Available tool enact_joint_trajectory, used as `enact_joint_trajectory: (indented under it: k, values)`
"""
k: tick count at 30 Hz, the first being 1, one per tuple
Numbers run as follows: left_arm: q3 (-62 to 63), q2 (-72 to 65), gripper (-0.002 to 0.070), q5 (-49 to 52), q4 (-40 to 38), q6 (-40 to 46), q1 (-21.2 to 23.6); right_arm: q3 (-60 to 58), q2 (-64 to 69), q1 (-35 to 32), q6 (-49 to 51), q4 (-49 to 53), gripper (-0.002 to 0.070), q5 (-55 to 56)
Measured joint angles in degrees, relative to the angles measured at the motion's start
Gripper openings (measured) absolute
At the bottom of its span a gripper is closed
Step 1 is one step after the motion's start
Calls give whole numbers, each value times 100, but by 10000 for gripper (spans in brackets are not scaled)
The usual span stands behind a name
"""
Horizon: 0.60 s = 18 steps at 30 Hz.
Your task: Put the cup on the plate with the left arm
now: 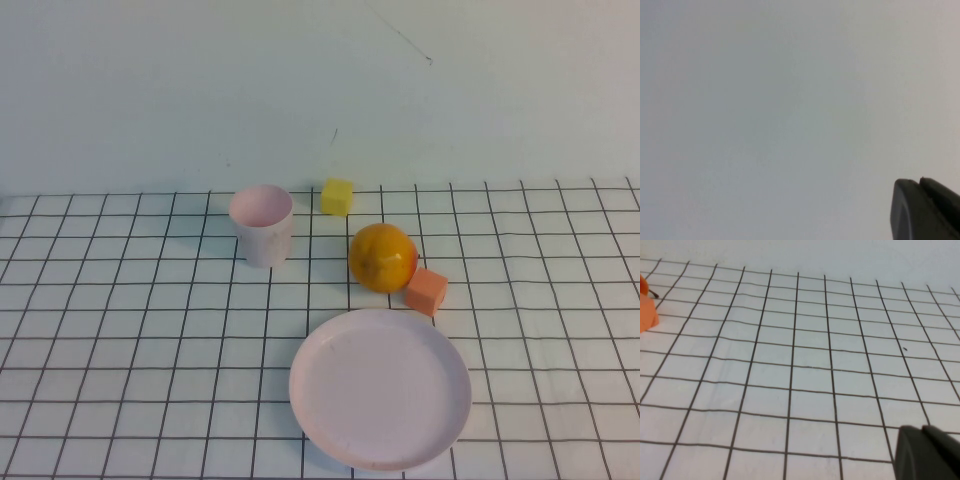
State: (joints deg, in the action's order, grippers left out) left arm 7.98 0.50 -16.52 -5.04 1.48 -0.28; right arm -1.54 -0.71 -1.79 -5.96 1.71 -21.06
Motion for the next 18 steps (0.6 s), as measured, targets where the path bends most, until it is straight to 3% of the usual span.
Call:
enact_joint_trajectory:
  k: [3,10,18]
  values:
    - [848,-89,-3,742,-11,439,0,0,0,0,0,0,-2,0]
    - [2168,-956,-3,1379,50,861,0,0,0,0,0,0,-2,0]
    - [3853,-3036,-3,4600,-203,920,0,0,0,0,0,0,-2,0]
